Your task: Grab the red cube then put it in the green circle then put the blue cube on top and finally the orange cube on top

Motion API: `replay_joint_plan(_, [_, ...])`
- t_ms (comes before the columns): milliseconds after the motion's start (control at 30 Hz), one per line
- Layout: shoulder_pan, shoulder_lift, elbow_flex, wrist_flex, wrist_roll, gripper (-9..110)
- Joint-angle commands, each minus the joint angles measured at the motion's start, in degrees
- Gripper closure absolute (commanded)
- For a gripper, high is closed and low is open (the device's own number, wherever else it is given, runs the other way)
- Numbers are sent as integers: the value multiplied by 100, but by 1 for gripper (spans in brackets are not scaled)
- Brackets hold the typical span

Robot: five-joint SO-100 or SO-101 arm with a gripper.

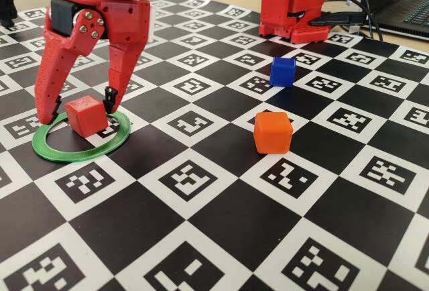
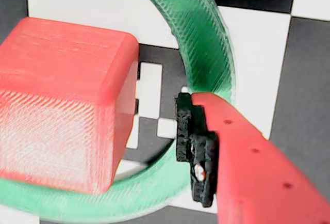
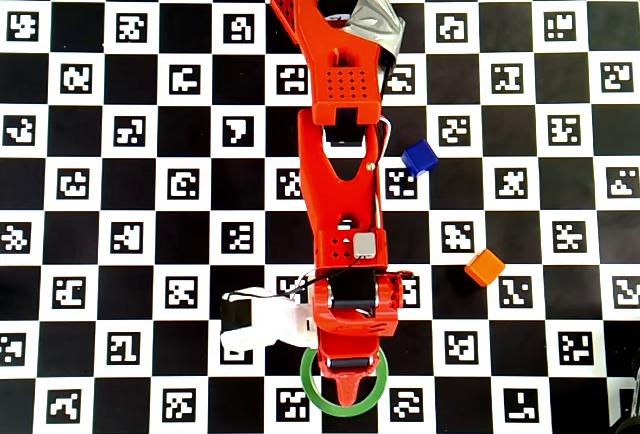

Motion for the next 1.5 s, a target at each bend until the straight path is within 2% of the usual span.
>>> replay_joint_plan(0, [-88,1397,264,-53,26,62])
replay_joint_plan(500, [-308,4148,3577,-580,554,62])
replay_joint_plan(833, [-492,6056,5713,-527,1151,62])
replay_joint_plan(967, [-589,6671,6258,-141,1362,62])
replay_joint_plan(1267, [-1011,7840,7805,-9,967,62])
replay_joint_plan(1467, [-1450,8455,8903,-466,817,61])
